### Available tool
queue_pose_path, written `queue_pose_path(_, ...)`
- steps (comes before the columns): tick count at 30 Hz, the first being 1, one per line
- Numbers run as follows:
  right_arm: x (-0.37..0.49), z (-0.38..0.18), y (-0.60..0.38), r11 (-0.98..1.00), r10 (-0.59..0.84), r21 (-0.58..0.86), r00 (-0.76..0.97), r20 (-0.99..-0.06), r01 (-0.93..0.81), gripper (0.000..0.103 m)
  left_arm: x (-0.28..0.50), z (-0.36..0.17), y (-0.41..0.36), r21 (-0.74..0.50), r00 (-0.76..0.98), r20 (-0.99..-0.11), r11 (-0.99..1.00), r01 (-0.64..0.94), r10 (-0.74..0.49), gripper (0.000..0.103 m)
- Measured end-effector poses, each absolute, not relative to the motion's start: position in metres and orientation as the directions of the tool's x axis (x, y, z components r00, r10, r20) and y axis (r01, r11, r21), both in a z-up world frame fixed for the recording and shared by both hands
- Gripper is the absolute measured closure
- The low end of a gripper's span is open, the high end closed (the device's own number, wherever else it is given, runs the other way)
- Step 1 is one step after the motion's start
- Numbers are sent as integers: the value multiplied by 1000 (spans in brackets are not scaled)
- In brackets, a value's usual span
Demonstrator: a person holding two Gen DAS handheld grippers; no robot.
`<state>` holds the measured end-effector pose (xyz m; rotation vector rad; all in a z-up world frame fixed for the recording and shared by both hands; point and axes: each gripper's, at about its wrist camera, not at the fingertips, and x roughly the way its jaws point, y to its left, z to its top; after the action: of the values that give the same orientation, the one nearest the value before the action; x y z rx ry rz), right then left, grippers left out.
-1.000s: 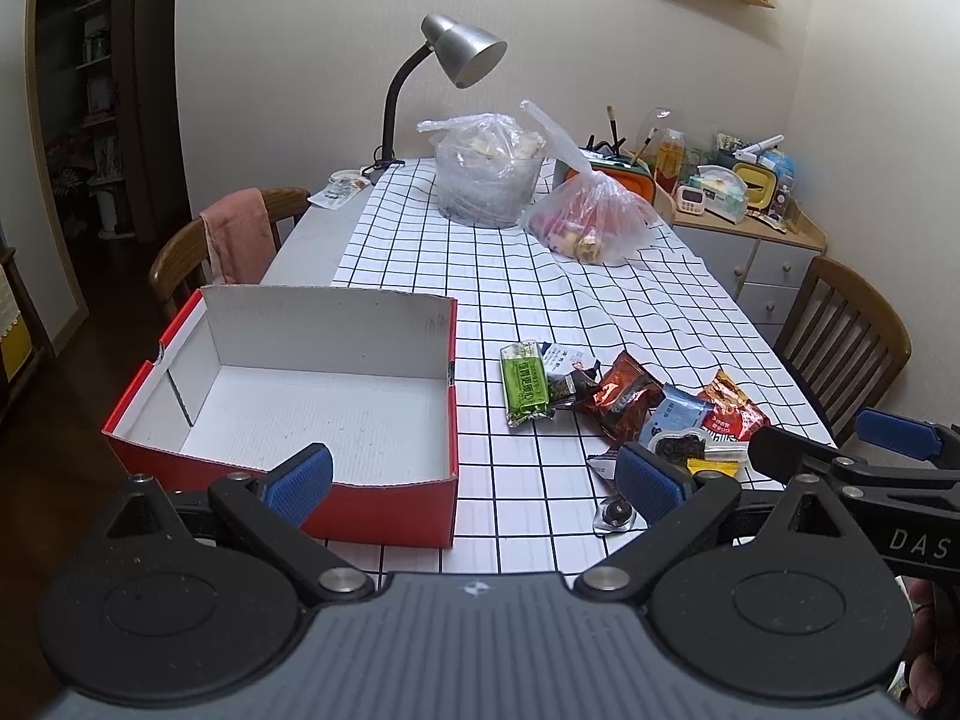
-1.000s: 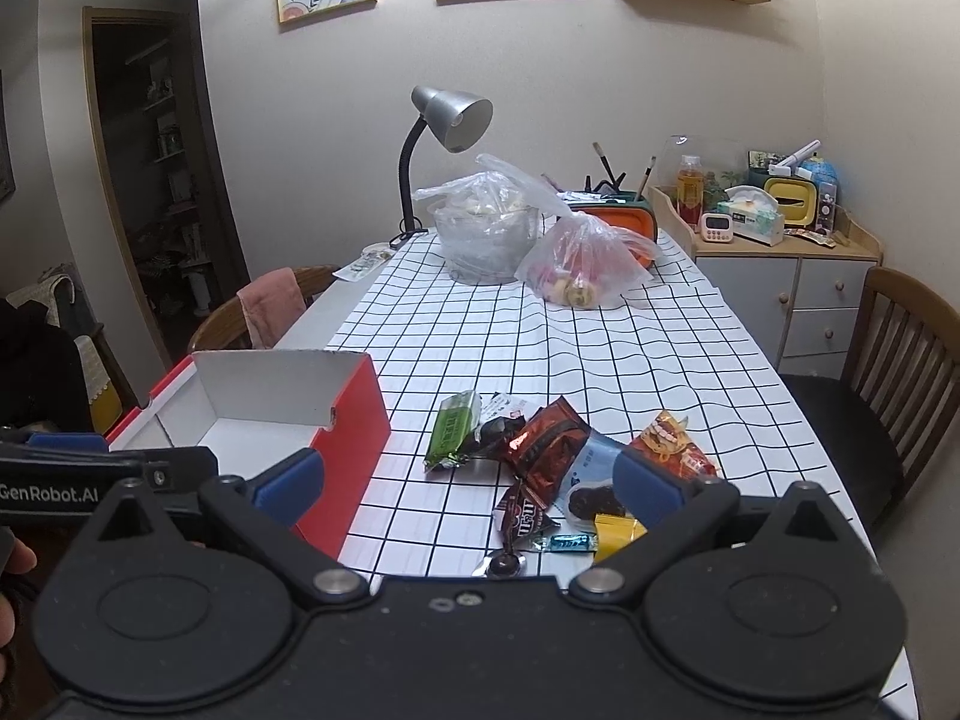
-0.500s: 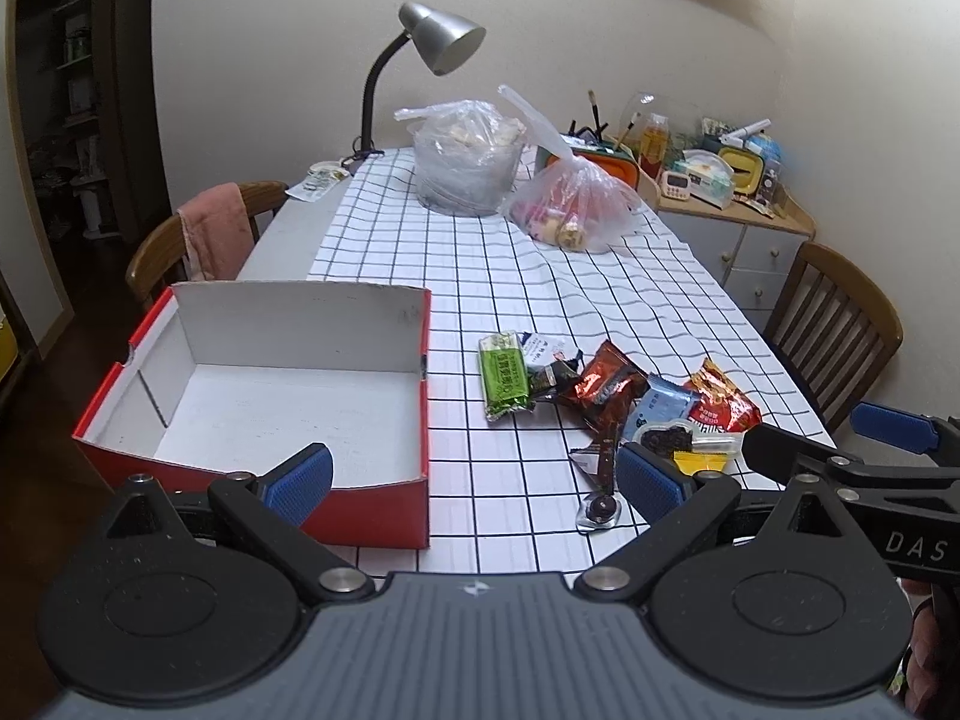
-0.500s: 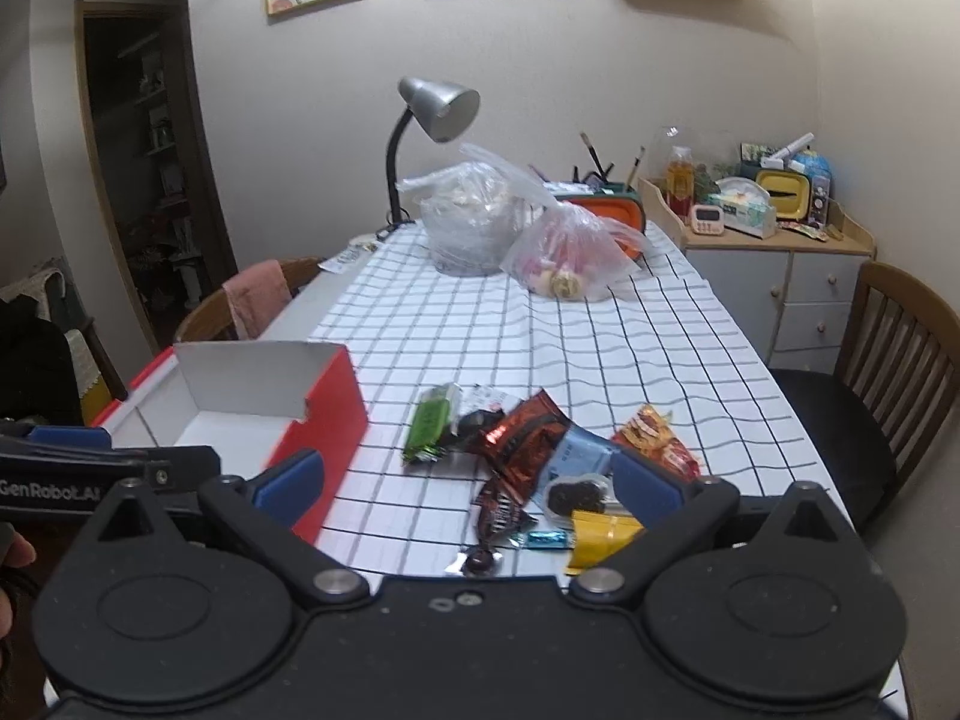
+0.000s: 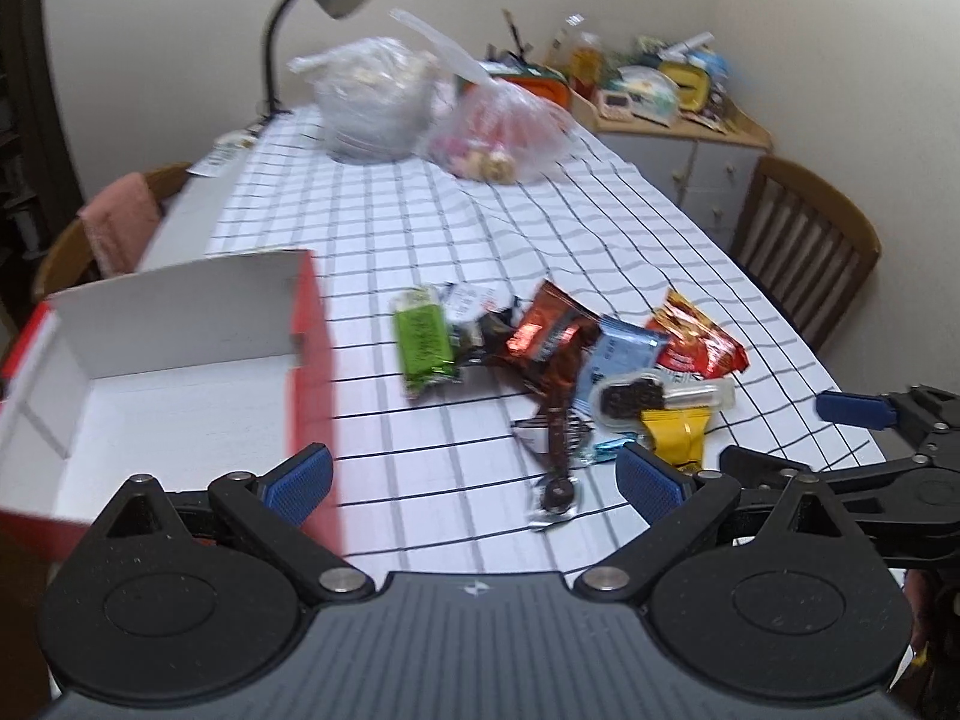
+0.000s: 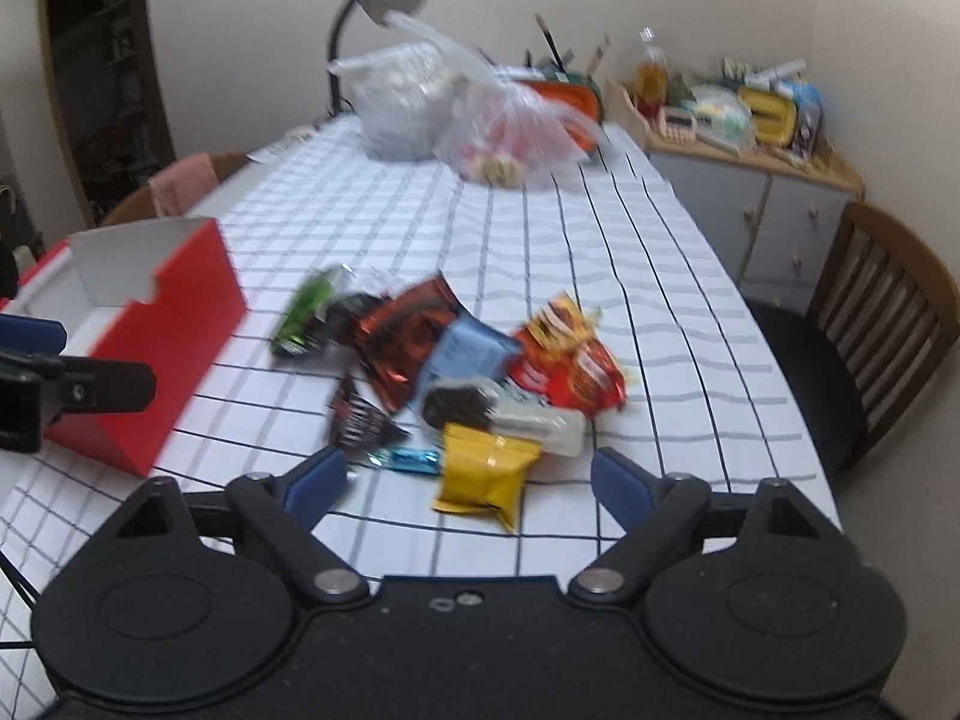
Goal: Organize snacks
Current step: 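Grasp the brown chocolate packet with left tool while right tool grasps yellow cake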
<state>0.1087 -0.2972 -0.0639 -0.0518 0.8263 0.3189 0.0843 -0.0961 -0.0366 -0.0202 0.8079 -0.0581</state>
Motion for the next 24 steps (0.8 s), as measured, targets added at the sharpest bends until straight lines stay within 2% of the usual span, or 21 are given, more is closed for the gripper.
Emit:
queue_pose_path(10, 146, -102, -293, 951, 252, 99, 551, -796, -293, 25, 150, -81, -126, -15, 608, -789, 993, 120, -85, 3)
queue_pose_path(16, 158, -114, -288, 947, 265, 118, 518, -813, -299, 30, 184, -105, -134, -23, 538, -838, 990, 138, -94, 7)
queue_pose_path(21, 166, -117, -286, 945, 274, 135, 498, -823, -296, 37, 215, -123, -136, -43, 436, -895, 990, 133, -97, 18)
queue_pose_path(24, 168, -118, -285, 944, 279, 143, 489, -827, -298, 45, 224, -130, -135, -48, 410, -907, 990, 129, -97, 30)
